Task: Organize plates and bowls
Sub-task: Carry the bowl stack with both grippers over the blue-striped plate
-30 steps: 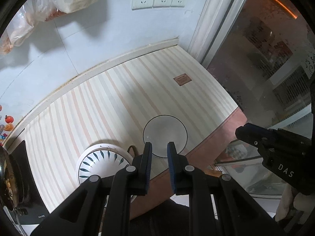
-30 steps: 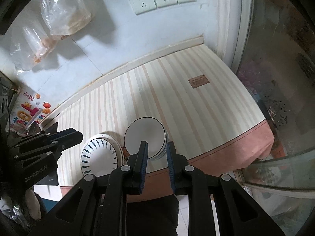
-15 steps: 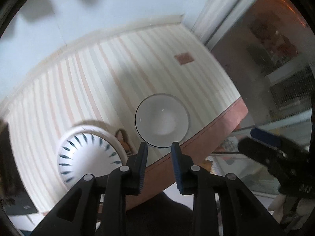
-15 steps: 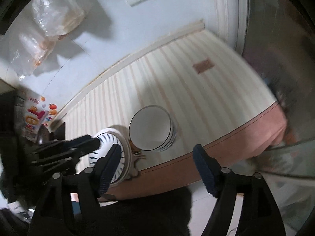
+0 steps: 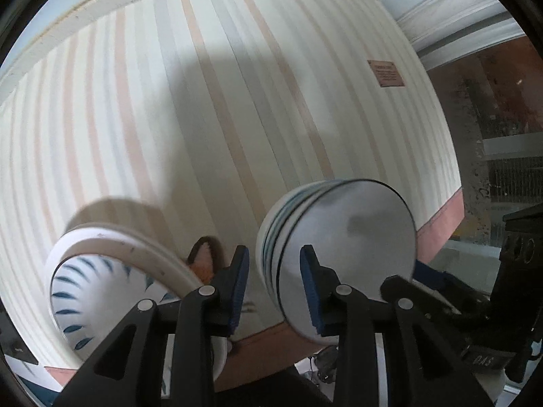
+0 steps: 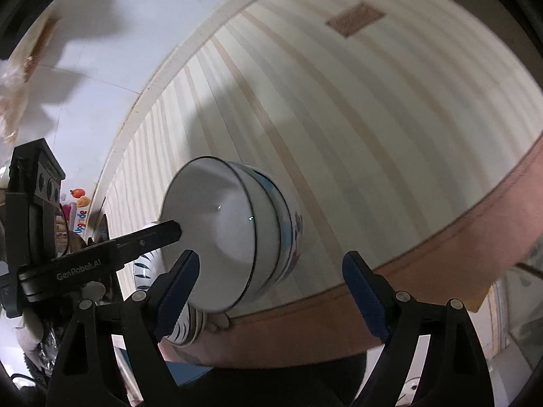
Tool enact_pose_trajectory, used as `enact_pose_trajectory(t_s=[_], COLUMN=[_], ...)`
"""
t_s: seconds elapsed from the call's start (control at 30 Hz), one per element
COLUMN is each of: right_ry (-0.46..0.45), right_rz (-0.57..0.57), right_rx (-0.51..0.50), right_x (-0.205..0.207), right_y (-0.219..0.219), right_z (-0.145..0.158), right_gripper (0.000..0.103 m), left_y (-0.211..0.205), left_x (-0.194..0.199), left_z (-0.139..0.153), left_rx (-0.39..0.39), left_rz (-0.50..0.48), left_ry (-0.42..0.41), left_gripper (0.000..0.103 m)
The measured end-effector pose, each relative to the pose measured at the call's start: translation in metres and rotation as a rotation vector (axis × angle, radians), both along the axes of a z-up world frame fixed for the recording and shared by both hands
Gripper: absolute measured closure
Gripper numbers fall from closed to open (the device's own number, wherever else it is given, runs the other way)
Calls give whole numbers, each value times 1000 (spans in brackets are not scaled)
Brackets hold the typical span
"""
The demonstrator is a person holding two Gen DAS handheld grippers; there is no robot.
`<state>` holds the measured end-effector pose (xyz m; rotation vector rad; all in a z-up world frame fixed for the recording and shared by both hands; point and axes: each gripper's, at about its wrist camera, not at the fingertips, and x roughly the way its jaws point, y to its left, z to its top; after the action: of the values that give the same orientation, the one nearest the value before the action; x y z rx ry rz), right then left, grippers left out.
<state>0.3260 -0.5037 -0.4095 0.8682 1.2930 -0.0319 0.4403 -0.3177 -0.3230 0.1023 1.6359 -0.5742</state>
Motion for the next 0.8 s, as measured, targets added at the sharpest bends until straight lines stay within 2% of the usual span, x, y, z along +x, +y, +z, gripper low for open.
enact_pose_trajectory(t_s=[0.3, 0.5, 0.8], right_ry=[52, 66, 66], right_rz=[36, 55, 31], right_rx=[46, 77, 159], right_x=[25, 37, 54], right_y=[7, 12, 20], right_z=[-42, -60, -80], right_gripper=[15, 15, 13], left_y=[-16, -22, -23], left_x=[3, 10, 22], left_z=[-27, -32, -40], left_rx=[31, 4, -54], left_rz=[-44, -64, -65], left_ry=[23, 43, 98], left_gripper=[72, 61, 57])
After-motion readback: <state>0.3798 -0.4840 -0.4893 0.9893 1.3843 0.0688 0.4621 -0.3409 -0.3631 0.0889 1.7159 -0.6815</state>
